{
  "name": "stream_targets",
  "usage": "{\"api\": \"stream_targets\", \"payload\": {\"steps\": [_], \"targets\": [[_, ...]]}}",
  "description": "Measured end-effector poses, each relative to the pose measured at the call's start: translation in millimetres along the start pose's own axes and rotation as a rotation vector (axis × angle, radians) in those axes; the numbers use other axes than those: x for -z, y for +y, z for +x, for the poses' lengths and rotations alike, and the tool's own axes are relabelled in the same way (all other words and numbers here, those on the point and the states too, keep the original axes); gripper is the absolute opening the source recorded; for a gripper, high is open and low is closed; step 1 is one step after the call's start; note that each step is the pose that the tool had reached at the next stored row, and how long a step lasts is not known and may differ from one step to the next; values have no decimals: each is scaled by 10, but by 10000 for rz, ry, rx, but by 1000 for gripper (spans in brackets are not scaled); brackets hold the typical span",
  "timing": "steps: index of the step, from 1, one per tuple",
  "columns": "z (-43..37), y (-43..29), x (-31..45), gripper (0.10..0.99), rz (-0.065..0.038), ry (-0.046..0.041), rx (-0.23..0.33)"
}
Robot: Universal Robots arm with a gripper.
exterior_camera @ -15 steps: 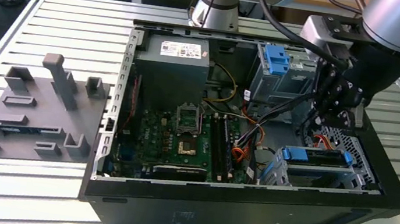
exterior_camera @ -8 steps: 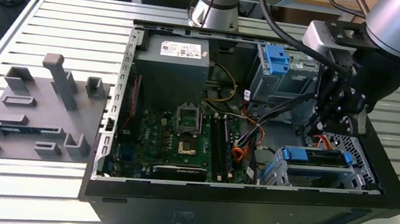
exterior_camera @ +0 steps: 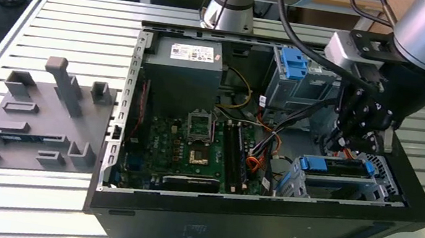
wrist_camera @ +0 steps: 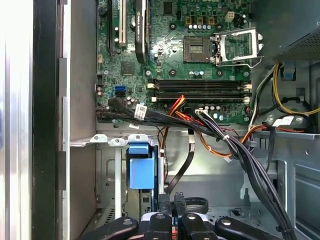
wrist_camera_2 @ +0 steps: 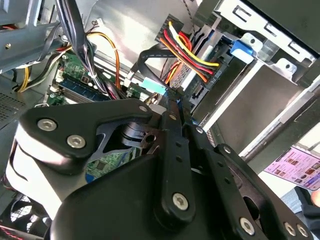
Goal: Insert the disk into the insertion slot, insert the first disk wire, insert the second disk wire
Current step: 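Insert the second disk wire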
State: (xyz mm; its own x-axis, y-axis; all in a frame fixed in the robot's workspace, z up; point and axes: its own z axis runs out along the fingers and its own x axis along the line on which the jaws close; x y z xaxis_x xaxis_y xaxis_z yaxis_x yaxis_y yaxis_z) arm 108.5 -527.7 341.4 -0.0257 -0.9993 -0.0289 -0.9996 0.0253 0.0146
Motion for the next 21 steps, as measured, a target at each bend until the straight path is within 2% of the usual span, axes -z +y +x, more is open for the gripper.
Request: {"api": "stream_targets", "payload": {"steps": [4, 12, 21], "targets": [[40, -9, -8, 149, -2, -34, 0], [141, -14, -14, 149, -2, -50, 0], [158, -39, -32, 149, -2, -49, 1]]}}
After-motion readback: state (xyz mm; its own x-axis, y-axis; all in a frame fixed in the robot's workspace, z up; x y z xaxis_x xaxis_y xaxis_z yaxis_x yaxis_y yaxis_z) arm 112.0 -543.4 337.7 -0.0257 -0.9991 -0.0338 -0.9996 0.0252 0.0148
